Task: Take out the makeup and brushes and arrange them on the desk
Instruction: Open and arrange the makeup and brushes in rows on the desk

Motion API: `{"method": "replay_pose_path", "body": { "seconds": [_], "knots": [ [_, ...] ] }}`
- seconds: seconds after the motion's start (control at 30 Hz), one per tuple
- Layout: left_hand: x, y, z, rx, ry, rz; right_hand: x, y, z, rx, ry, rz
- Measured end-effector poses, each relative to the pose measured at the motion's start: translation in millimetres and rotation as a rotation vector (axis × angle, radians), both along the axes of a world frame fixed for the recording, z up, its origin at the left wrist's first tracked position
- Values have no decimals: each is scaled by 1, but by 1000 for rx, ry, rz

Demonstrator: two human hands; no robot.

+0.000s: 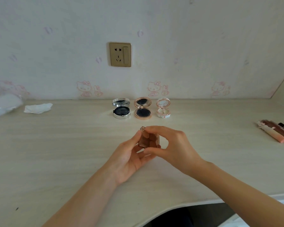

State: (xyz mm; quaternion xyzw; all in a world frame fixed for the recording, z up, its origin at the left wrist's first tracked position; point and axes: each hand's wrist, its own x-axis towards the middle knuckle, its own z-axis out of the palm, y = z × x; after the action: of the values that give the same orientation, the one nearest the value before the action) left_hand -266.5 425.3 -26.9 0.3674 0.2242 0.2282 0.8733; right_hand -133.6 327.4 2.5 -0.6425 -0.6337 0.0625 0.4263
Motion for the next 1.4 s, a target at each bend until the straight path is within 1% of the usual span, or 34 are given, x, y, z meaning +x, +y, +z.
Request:
{"method": "replay_pose_path", "body": {
  "seconds": [0.1,0.2,0.3,0.47,0.57,0.6,0.73,0.83,0.9,0.93,1.03,1.1,1.17,1.23,1.4],
  "knots": [
    [1,2,0,2,4,3,5,0,5,-37,35,-13],
    [1,2,-2,2,-1,16,10,1,9,-64,8,-2],
    [0,3,-3,12,-23,29,13,1,11,-44,-28,-12],
    [0,2,-3,31,-37,10,20,5,12,35,7,-46],
    [0,2,-3,71,-13,25,23,10,8,20,0,-47],
    [-1,2,-3,121,25,47,24,12,6,7,-6,-50],
    [-2,5,-1,422,240,189,30,24,7,-48,-32,-60],
    [-4,10,-4,512,324,308,34,32,3,-83,-76,-59],
    [-7,15,-7,627,392,375,36,36,-2,-92,-90,-51],
    [-8,17,-10,720,439,404,37,37,-4,-96,-97,-51],
    [-9,17,-15,1083,568,433,39,40,-10,-115,-110,-63],
    [-9,15,-16,1266,567,400,39,41,-11,-125,-124,-68],
    [-8,14,-17,1401,555,340,38,41,-11,-141,-133,-69],
    [-8,14,-18,1469,556,290,37,42,-10,-161,-153,-74],
    [-8,13,-20,1484,592,265,31,42,-12,-187,-189,-71]
  ]
}}
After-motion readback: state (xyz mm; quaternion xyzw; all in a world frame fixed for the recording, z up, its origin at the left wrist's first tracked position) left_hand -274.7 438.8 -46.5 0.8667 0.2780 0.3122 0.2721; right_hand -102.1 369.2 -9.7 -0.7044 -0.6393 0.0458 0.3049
